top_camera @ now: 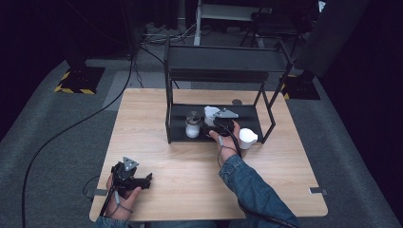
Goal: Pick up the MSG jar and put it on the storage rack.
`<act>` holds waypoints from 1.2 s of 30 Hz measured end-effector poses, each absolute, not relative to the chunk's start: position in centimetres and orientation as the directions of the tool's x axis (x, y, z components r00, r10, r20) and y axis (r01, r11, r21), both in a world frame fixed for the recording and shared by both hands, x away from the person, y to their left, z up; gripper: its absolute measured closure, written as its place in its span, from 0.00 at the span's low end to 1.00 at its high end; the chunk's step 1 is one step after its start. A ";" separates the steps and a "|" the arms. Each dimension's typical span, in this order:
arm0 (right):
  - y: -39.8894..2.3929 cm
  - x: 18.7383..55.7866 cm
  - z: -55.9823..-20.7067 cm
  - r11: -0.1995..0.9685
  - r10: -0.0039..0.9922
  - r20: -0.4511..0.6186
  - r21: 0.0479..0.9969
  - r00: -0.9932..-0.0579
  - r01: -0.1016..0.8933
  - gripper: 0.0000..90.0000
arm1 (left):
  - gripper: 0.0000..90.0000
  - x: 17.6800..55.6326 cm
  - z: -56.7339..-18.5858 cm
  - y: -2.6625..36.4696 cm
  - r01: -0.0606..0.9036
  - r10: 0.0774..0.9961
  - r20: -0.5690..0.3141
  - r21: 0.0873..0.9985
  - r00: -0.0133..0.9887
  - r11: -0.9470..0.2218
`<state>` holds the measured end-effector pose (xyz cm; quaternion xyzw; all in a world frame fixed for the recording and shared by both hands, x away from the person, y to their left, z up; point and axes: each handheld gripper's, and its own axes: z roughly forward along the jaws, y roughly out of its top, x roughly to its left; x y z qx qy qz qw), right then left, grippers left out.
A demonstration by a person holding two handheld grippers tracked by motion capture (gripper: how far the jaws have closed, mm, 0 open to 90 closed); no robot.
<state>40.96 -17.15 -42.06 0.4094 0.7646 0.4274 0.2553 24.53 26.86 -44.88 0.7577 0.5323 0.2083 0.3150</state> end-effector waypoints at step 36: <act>-18.0 37.7 -40.1 0.248 0.864 -0.032 0.895 -0.502 0.370 0.13 | 0.03 24.5 -44.9 26.8 0.676 0.938 -0.020 0.698 0.346 -0.235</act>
